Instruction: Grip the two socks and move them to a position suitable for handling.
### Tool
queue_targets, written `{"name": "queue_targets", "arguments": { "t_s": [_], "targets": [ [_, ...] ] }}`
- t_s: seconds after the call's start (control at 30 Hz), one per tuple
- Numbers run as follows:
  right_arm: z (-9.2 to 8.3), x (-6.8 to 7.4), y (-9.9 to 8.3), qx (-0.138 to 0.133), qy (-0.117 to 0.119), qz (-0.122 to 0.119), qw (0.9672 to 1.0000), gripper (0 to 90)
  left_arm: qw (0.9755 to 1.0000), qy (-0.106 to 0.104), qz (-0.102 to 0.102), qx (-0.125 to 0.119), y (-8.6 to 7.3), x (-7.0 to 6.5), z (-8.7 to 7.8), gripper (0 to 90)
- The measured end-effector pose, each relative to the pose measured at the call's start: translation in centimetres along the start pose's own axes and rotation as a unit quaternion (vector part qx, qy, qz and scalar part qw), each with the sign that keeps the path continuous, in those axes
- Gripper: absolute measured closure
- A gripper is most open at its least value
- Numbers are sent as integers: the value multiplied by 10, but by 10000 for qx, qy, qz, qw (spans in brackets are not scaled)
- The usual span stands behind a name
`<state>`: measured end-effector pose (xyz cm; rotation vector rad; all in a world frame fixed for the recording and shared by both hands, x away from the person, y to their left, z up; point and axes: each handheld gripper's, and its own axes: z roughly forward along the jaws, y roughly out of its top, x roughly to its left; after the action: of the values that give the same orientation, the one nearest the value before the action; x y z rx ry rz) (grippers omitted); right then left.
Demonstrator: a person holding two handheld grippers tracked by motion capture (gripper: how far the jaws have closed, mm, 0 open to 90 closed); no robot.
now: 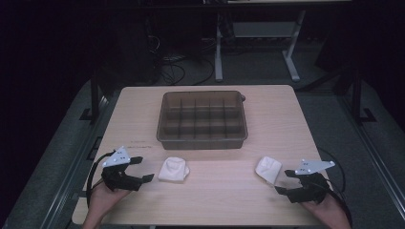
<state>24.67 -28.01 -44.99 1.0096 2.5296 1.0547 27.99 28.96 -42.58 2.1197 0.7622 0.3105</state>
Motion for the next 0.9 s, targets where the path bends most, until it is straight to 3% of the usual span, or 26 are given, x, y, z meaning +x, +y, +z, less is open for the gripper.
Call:
{"name": "queue_targets", "arguments": {
  "t_s": [0.23, 0.37, 0.47, 0.5, 0.63, 0.67, 0.73, 0.77, 0.8, 0.9],
  "targets": [
    [-4, 2, -4, -4, 5, 88, 10000, 269, 9999, -66, 76, 138, 6, 3, -1, 207],
    [-3, 0, -1, -30, 8, 57, 10000, 269, 9986, -158, 359, 353, 16, 2, 2, 227],
    [-2, 0, 1, 1, 23, -1, 10000, 265, 9979, -221, 433, 428, 21, 2, 4, 239],
    [-2, 0, 1, 27, 23, 18, 10000, 254, 9967, -230, 549, 553, 26, 2, 7, 251],
    [1, 1, 3, 95, 12, -29, 9999, 254, 9957, -289, 574, 661, 33, 4, 12, 257],
    [1, 1, 3, 120, 20, -58, 9999, 254, 9941, -365, 693, 748, 38, 3, 16, 286],
    [2, 1, 4, 114, 25, -70, 9999, 254, 9929, -435, 744, 818, 41, 2, 17, 303],
    [3, 3, 5, 151, 28, -115, 9998, 254, 9906, -480, 876, 929, 44, -1, 21, 310],
    [3, 3, 5, 151, 28, -115, 9998, 254, 9906, -480, 876, 929, 44, -1, 21, 323],
    [3, 5, 7, 164, 41, -172, 9997, 254, 9876, -560, 1011, 1058, 50, -3, 28, 329]
  ]
}}
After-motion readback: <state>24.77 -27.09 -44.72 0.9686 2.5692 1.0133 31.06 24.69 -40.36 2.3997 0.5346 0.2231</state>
